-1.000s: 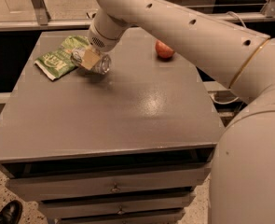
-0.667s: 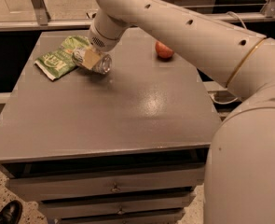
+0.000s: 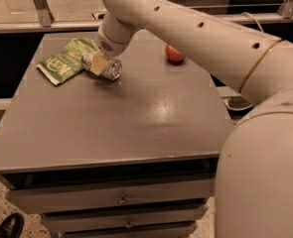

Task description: Move 7up can near green jalapeno chip bag

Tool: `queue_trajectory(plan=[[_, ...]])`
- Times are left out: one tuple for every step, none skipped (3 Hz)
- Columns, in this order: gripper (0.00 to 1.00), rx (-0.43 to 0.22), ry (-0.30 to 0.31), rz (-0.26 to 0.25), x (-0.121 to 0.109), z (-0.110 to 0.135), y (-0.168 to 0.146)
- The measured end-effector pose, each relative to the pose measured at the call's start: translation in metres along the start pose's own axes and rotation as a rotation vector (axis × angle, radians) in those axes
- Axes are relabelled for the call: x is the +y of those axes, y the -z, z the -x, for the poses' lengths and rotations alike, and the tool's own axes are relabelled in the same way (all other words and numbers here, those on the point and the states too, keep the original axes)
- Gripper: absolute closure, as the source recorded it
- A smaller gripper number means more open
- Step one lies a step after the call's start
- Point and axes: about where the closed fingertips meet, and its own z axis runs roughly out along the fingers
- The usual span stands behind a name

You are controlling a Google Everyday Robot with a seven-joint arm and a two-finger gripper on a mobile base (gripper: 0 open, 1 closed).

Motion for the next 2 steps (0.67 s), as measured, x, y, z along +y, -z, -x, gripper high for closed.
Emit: queue_trajectory(plan=[[0.0,0.001,-0.002,0.0,-0.0008,-0.0021,0.0007],[0.0,0.001,-0.002,0.0,-0.0008,-0.0021,0.0007]])
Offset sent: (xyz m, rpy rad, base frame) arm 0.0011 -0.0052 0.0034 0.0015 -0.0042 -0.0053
